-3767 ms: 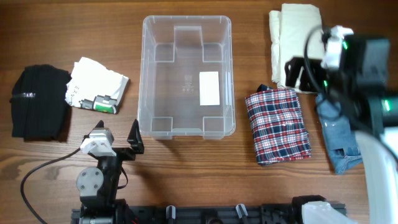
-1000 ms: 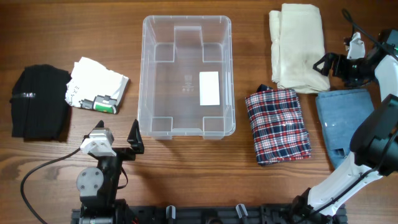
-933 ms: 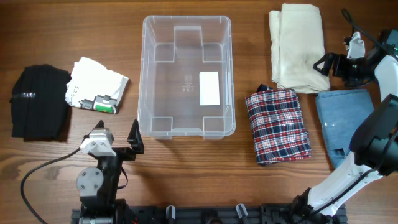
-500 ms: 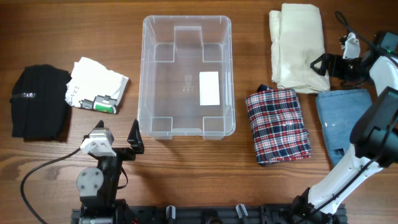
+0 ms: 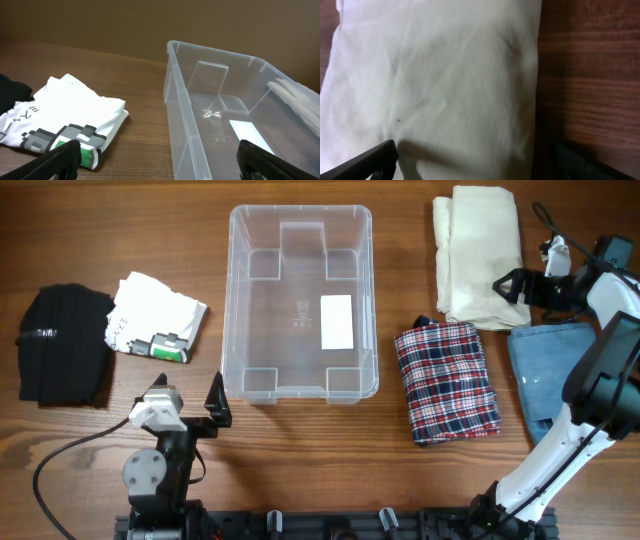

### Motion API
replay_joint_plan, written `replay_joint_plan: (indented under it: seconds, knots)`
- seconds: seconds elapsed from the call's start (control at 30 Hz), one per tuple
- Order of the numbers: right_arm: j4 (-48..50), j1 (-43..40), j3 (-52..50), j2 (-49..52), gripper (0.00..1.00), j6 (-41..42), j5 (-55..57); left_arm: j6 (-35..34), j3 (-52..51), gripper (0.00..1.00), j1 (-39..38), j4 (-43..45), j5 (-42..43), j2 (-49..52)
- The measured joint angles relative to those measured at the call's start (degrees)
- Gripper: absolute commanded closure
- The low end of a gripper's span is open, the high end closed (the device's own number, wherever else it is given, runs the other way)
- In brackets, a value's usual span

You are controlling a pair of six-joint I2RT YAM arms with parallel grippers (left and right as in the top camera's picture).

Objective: Pack container
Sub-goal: 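Lower the right gripper and grasp the cream cloth's top edge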

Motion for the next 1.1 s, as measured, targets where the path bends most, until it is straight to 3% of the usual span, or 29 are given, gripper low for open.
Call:
replay_joint_plan:
  seconds: [0.53,0.6,0.73,0.83,0.97,1.07,1.1]
  knots:
    - [5.25,2.78,0.66,1.6,0.0,-0.55,0.44,0.0,0.0,0.0,0.0,0.0,0.0,0.0]
    - [5.44,3.56,0.72,1.6,0.04,-0.94,1.95,0.0,0.0,0.0,0.0,0.0,0.0,0.0]
    - [5.31,4.98,0.96,1.6,0.31,-0.96,5.33,0.0,0.0,0.0,0.0,0.0,0.0,0.0]
    - [5.18,5.49,0.98,1.6,0.41,-0.96,6.93,0.0,0.0,0.0,0.0,0.0,0.0,0.0]
    - [5.14,5.53,1.2,1.6,0.67,0.02,8.17,0.0,0.0,0.0,0.0,0.0,0.0,0.0]
    - [4.94,5.68,1.42,1.6,0.96,0.92,8.33,0.0,0.0,0.0,0.0,0.0,-0.02,0.0]
    - [4.9,5.75,1.51,1.57,0.96,0.7,8.35,0.0,0.0,0.0,0.0,0.0,0.0,0.0]
